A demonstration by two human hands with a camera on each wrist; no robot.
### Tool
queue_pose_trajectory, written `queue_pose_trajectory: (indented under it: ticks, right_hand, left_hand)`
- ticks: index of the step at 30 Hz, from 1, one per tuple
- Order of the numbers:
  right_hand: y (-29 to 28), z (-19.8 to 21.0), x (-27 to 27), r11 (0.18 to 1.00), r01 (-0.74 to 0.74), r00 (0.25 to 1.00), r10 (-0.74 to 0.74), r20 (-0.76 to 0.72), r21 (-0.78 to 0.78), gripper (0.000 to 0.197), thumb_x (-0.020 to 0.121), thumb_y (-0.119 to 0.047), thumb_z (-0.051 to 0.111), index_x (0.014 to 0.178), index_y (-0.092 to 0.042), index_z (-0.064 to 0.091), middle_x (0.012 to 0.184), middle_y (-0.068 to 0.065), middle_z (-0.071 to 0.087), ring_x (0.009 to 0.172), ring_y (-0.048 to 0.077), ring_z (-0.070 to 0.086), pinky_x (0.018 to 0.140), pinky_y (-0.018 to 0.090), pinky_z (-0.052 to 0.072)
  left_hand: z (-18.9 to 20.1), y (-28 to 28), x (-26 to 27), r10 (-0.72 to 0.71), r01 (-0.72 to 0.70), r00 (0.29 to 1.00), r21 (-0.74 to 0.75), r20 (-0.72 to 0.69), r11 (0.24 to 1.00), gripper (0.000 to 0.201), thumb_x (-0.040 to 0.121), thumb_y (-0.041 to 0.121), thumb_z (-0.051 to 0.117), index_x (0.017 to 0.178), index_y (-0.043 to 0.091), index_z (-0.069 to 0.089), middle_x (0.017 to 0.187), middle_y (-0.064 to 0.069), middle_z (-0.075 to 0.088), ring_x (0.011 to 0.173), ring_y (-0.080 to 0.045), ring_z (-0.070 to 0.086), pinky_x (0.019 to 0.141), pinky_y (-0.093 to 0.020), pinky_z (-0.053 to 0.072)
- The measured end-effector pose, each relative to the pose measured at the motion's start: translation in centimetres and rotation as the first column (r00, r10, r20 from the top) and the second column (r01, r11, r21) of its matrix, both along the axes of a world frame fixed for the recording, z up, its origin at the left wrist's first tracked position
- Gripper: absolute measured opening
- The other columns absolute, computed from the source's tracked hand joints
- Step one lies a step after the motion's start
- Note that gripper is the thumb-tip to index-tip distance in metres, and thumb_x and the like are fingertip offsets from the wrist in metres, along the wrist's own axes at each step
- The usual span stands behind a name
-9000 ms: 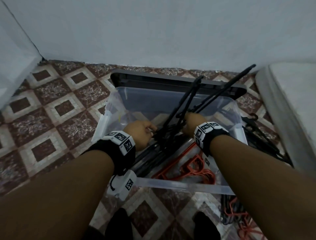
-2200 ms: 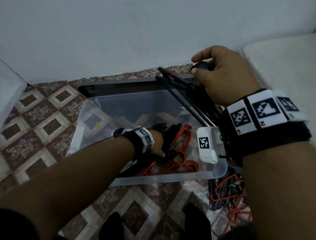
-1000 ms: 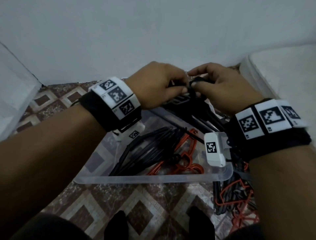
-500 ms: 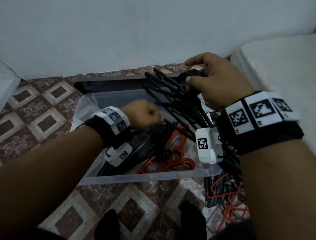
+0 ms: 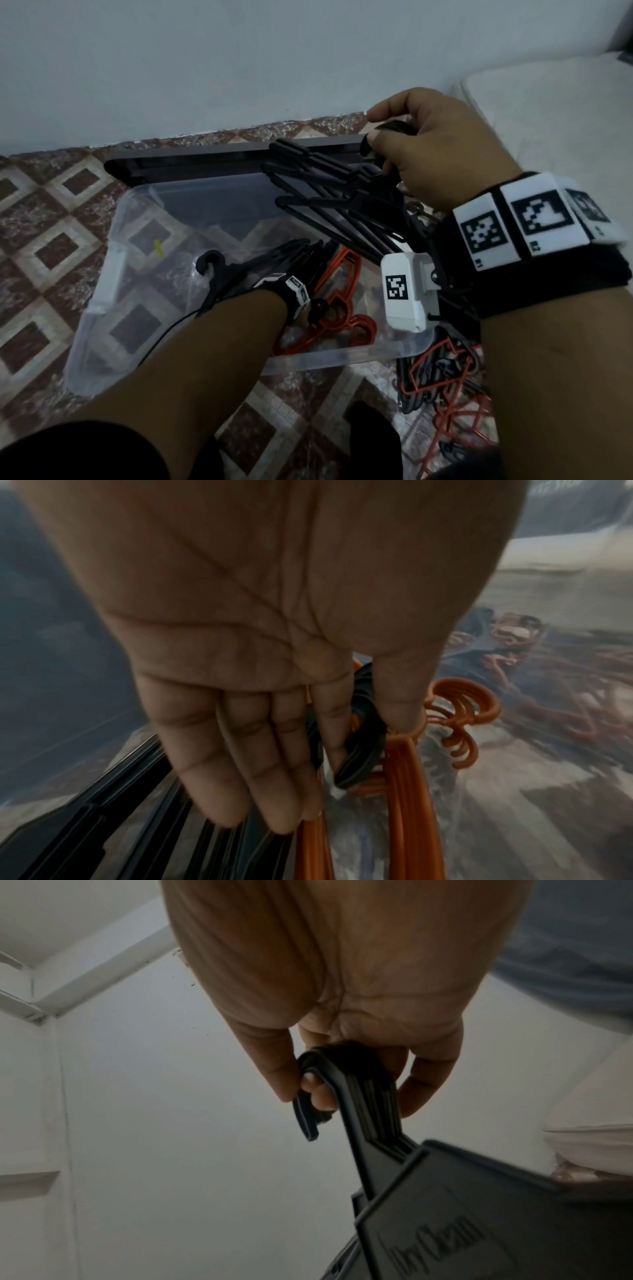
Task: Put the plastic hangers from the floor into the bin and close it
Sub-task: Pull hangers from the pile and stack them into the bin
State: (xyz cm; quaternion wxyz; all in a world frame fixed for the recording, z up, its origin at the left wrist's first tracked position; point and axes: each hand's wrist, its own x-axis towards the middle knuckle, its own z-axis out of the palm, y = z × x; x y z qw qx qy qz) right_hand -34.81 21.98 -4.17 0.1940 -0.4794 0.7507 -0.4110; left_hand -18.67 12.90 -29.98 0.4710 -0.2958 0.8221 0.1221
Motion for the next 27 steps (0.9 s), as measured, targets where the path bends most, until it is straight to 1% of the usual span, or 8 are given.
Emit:
queue_pose_trajectory:
  ticks: [2, 5, 7, 9, 11, 14, 20, 27]
  right_hand:
    - [0.2, 0.1, -0.4, 1.000, 0.024, 1.000, -0.024, -0.009, -0.015, 0.019, 0.088, -0.027, 0.063, 0.107, -0.030, 0.065, 0.087, -0.007, 0.067, 0.078, 0.011, 0.066, 0.074, 0.024, 0.051]
    - [0.5, 0.2, -0.6, 0.999, 0.038, 0.999, -0.039, -0.018, -0.024, 0.019, 0.087, -0.027, 0.064, 0.106, -0.030, 0.065, 0.087, -0.007, 0.068, 0.077, 0.010, 0.066, 0.071, 0.020, 0.051]
    - [0.5, 0.3, -0.5, 0.998, 0.046, 0.999, -0.047, -0.027, -0.031, 0.018, 0.087, -0.026, 0.064, 0.105, -0.030, 0.065, 0.084, -0.007, 0.067, 0.074, 0.009, 0.066, 0.063, 0.015, 0.048]
    - [0.7, 0.4, -0.4, 0.997, 0.064, 0.997, -0.066, -0.027, -0.046, 0.017, 0.087, -0.026, 0.065, 0.104, -0.030, 0.065, 0.081, -0.008, 0.067, 0.073, 0.009, 0.065, 0.061, 0.015, 0.046]
    - [0.9, 0.4, -0.4, 0.995, 0.076, 0.997, -0.078, -0.029, -0.064, 0.017, 0.086, -0.026, 0.066, 0.102, -0.031, 0.065, 0.078, -0.010, 0.067, 0.071, 0.007, 0.065, 0.060, 0.014, 0.046]
    - [0.9, 0.4, -0.4, 0.998, 0.045, 0.999, -0.046, -0.023, -0.054, 0.020, 0.086, -0.024, 0.068, 0.103, -0.033, 0.064, 0.086, -0.008, 0.068, 0.074, 0.009, 0.067, 0.067, 0.019, 0.052]
    - [0.6, 0.5, 0.9, 0.999, -0.040, 0.999, 0.040, -0.029, 0.014, 0.025, 0.087, -0.020, 0.067, 0.108, -0.033, 0.064, 0.094, -0.005, 0.070, 0.079, 0.014, 0.069, 0.076, 0.032, 0.058]
    - [0.3, 0.7, 3.0, 0.986, -0.168, 0.975, 0.167, 0.146, -0.001, 0.020, 0.089, -0.036, 0.064, 0.106, -0.026, 0.068, 0.099, -0.002, 0.074, 0.092, 0.014, 0.070, 0.091, 0.045, 0.055]
  left_hand:
    - [0.3, -1.1, 0.4, 0.013, -0.012, 0.999, 0.025, -0.047, 1.000, 0.033, 0.086, 0.050, 0.060, 0.082, 0.018, 0.061, 0.081, -0.006, 0.062, 0.076, -0.027, 0.060, 0.074, -0.035, 0.051]
    - [0.7, -3.0, 1.7, 0.118, -0.103, 0.987, 0.132, -0.110, 0.986, 0.027, 0.095, 0.023, 0.058, 0.074, 0.006, 0.063, 0.077, -0.019, 0.059, 0.064, -0.023, 0.048, 0.059, -0.024, 0.042]
    - [2.2, -3.5, 2.8, 0.150, -0.143, 0.963, 0.048, -0.225, 0.989, 0.021, 0.094, 0.019, 0.057, 0.079, 0.006, 0.063, 0.079, -0.014, 0.060, 0.070, -0.025, 0.053, 0.063, -0.025, 0.044]
    - [4.6, -3.6, 3.7, 0.110, -0.155, 0.917, -0.089, -0.383, 0.984, 0.024, 0.098, 0.025, 0.051, 0.103, 0.006, 0.065, 0.097, -0.013, 0.065, 0.086, -0.028, 0.061, 0.069, -0.024, 0.039]
    - [8.1, -3.8, 4.3, 0.084, -0.210, 0.842, -0.180, -0.533, 0.961, 0.030, 0.099, 0.029, 0.046, 0.115, 0.009, 0.063, 0.106, -0.014, 0.066, 0.093, -0.031, 0.061, 0.070, -0.026, 0.037]
    - [14.5, -3.9, 5.2, 0.026, -0.239, 0.713, -0.208, -0.701, 0.948, 0.023, 0.100, 0.033, 0.044, 0.101, 0.019, 0.062, 0.094, -0.005, 0.067, 0.082, -0.027, 0.060, 0.070, -0.034, 0.047]
    - [24.8, -1.3, 5.5, -0.192, -0.071, 0.494, -0.260, -0.848, 0.963, 0.018, 0.097, 0.035, 0.052, 0.102, 0.021, 0.063, 0.086, 0.009, 0.060, 0.074, -0.014, 0.053, 0.064, -0.028, 0.038]
    - [27.5, -0.8, 1.9, -0.247, -0.126, 0.256, -0.285, -0.935, 0.950, 0.022, 0.091, 0.032, 0.061, 0.109, 0.021, 0.068, 0.099, 0.002, 0.064, 0.089, -0.015, 0.059, 0.077, -0.028, 0.044]
